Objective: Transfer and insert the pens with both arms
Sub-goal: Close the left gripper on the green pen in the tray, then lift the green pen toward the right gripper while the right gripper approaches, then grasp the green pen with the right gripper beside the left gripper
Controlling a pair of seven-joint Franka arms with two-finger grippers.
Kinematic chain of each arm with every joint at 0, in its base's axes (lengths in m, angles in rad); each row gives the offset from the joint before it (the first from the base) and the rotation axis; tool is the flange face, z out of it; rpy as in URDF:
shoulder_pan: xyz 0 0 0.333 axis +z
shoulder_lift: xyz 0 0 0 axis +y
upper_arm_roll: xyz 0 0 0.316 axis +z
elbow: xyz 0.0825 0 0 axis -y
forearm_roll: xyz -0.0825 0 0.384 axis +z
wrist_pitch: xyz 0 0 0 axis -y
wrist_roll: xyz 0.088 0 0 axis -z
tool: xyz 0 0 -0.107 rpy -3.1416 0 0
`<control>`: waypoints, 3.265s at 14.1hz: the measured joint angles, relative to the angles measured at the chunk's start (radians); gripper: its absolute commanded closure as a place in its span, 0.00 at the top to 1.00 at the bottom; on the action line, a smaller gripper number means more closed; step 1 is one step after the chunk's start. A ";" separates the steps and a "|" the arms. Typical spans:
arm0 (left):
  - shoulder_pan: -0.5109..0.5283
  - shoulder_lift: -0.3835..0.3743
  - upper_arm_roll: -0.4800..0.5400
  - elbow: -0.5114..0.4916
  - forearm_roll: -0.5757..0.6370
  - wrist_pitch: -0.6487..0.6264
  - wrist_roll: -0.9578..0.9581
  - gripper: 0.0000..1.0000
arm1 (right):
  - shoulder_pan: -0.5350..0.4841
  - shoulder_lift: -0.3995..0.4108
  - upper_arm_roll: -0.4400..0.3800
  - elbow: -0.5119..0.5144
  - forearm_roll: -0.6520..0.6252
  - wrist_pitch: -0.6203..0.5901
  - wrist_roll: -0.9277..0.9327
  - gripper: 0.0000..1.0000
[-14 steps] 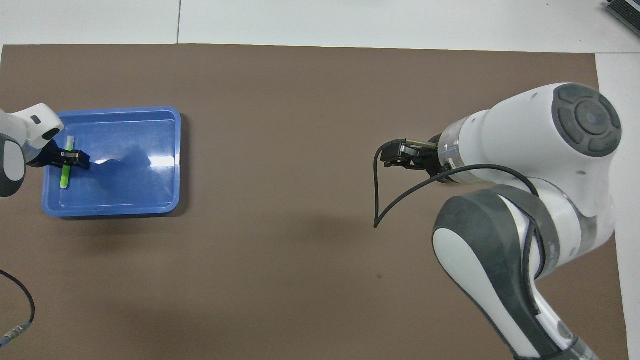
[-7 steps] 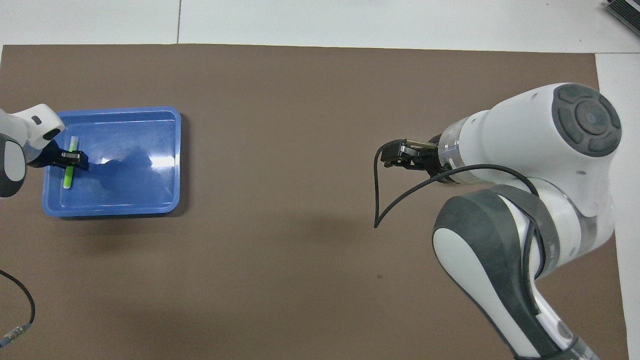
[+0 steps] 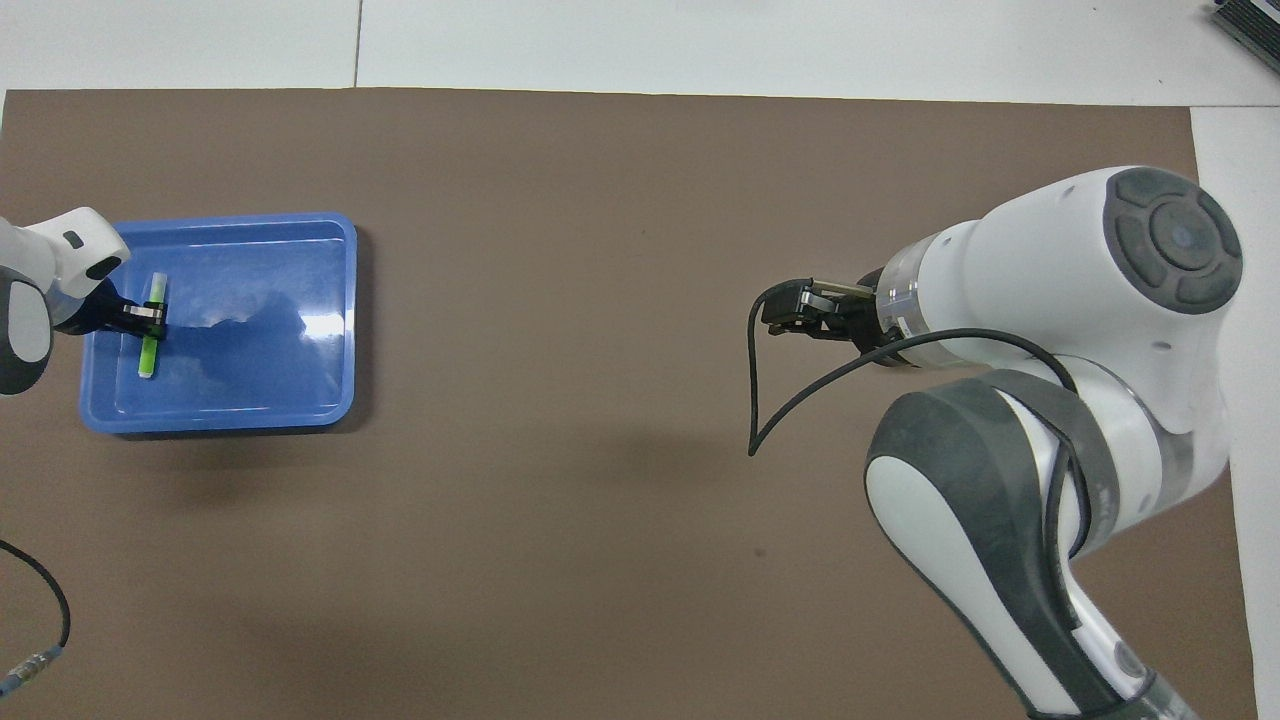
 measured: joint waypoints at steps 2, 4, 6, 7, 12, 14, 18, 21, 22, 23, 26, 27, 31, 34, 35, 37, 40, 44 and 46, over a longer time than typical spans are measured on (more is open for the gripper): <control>0.000 0.000 0.000 0.001 0.000 -0.006 0.000 0.00 | 0.000 0.000 0.000 0.000 0.000 0.000 0.000 0.99; 0.000 -0.003 0.000 0.002 0.000 -0.031 0.000 0.00 | 0.000 0.000 0.000 0.000 0.000 0.000 0.000 0.99; 0.000 -0.006 -0.001 0.003 0.000 -0.057 0.000 0.00 | 0.000 0.000 0.000 0.000 0.000 0.000 0.000 0.99; 0.000 -0.008 -0.002 0.003 -0.002 -0.068 0.000 0.00 | 0.000 0.000 0.000 0.000 0.000 0.000 0.000 0.99; -0.004 -0.015 -0.033 0.013 -0.060 -0.151 0.000 0.00 | -0.001 0.000 0.000 0.000 0.000 0.000 0.000 0.99; -0.011 -0.016 -0.054 0.016 -0.122 -0.175 0.000 0.00 | -0.001 0.000 0.000 0.000 0.000 0.000 0.000 0.99; -0.052 -0.017 -0.068 0.047 -0.241 -0.221 -0.022 0.00 | -0.001 0.000 0.000 0.000 0.000 0.000 0.000 0.99; -0.067 -0.017 -0.069 0.054 -0.328 -0.250 -0.102 0.00 | -0.001 0.000 0.000 0.000 0.000 0.000 0.000 0.99; -0.066 -0.018 -0.069 0.054 -0.353 -0.268 -0.138 0.00 | -0.001 0.000 0.000 0.000 0.000 0.000 0.000 0.99; -0.067 -0.020 -0.070 0.055 -0.382 -0.290 -0.172 0.00 | -0.001 0.000 0.000 0.000 0.000 0.000 0.000 0.99; -0.090 -0.036 -0.076 0.055 -0.493 -0.340 -0.356 0.00 | -0.001 0.000 0.000 -0.001 0.000 0.000 0.014 0.99; -0.097 -0.048 -0.077 0.056 -0.520 -0.353 -0.436 0.00 | -0.001 0.000 0.000 -0.001 0.000 0.000 0.031 0.99; -0.150 -0.132 -0.082 0.056 -0.549 -0.391 -0.838 0.00 | 0.000 0.000 0.000 -0.005 0.019 0.017 0.089 0.99; -0.230 -0.180 -0.084 0.056 -0.647 -0.395 -1.052 0.00 | 0.036 0.000 0.000 -0.019 0.085 0.135 0.198 0.99; -0.251 -0.186 -0.085 0.055 -0.680 -0.395 -1.096 0.00 | 0.055 0.000 0.001 -0.024 0.089 0.179 0.251 0.99; -0.304 -0.188 -0.085 0.052 -0.718 -0.376 -1.171 0.00 | 0.090 0.001 0.002 -0.032 0.132 0.270 0.342 0.99; -0.392 -0.188 -0.085 0.024 -0.774 -0.269 -1.253 0.00 | 0.137 0.007 0.002 -0.047 0.160 0.376 0.517 0.99; -0.449 -0.189 -0.084 -0.023 -0.917 -0.151 -1.302 0.00 | 0.215 0.047 0.003 -0.093 0.161 0.512 0.682 0.99; -0.490 -0.190 -0.085 -0.029 -0.942 -0.070 -1.363 0.00 | 0.239 0.066 0.003 -0.098 0.161 0.527 0.718 0.99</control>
